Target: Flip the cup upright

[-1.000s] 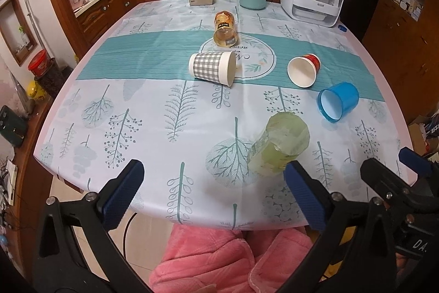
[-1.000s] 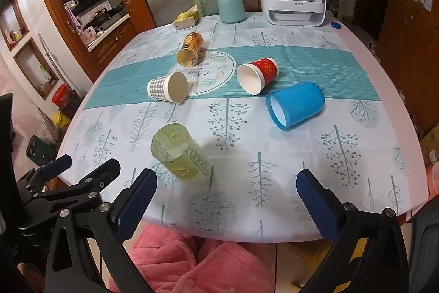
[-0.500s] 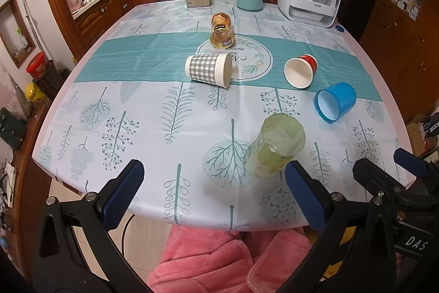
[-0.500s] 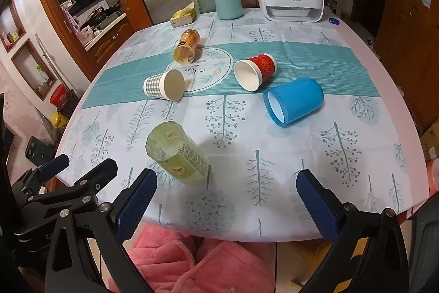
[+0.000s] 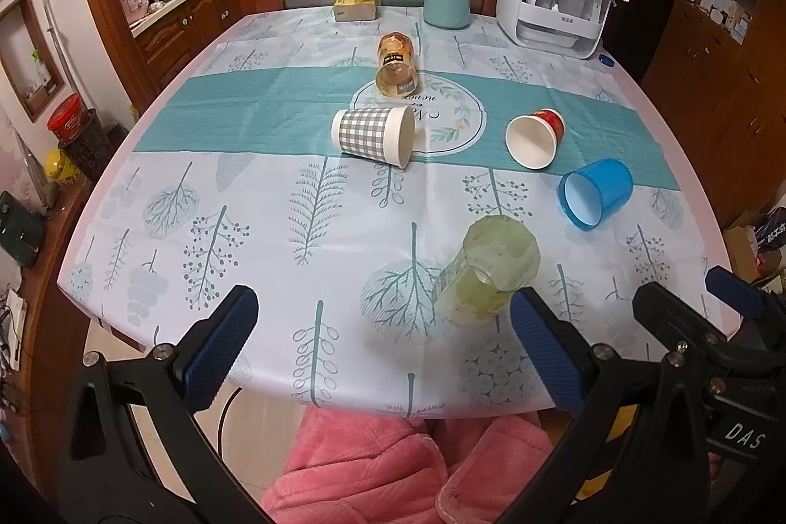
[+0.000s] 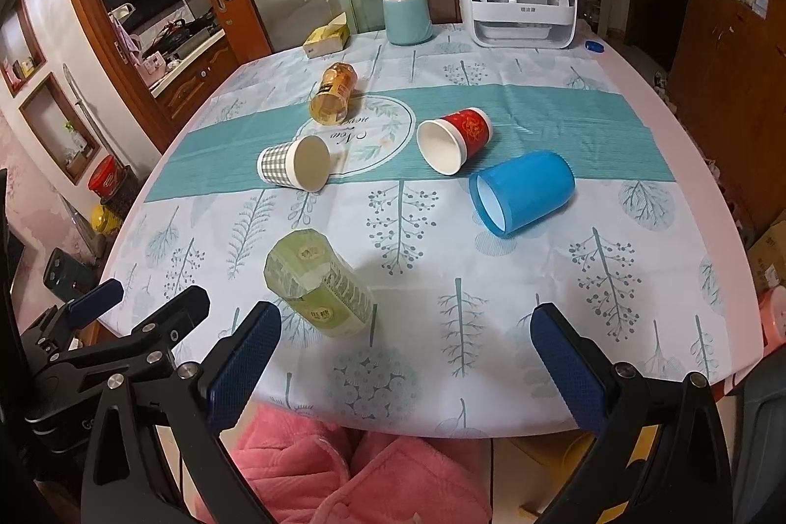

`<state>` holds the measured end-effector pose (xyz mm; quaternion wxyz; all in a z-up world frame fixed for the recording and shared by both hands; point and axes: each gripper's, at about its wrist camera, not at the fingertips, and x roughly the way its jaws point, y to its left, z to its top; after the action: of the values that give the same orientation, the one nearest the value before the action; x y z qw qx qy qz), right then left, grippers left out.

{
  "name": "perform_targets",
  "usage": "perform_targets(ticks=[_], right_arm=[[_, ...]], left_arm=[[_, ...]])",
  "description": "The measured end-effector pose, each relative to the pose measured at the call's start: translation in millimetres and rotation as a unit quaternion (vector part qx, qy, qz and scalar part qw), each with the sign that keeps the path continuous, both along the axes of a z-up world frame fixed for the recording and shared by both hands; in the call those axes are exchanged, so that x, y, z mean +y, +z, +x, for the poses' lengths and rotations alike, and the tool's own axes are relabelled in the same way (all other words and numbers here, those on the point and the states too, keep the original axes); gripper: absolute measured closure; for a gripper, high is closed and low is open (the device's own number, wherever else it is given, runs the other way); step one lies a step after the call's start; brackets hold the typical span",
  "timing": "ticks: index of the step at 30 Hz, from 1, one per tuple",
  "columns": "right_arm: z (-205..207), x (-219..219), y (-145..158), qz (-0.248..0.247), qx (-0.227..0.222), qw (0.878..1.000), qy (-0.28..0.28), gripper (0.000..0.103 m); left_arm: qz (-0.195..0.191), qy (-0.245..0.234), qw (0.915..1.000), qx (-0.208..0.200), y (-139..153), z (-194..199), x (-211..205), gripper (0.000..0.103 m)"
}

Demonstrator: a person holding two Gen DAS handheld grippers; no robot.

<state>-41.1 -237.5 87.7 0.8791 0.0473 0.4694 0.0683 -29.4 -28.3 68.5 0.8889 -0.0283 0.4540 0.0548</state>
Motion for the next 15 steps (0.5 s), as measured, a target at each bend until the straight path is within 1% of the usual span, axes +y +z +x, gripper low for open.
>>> perform_targets(ticks=[5,15], right_arm=[[-0.3,-0.5,7.5,-0.002,-0.007,1.0,-0.002,0.001],[-1.4,0.9,6.9,0.0,-0.003,1.0,0.0,0.0]], left_arm=[[0.002,0.003,1.0,-0.006,4.2,-0.7,-0.2,0.001],[0.001,0.007,1.0,-0.001,1.3,-0.6,1.0,0.001]])
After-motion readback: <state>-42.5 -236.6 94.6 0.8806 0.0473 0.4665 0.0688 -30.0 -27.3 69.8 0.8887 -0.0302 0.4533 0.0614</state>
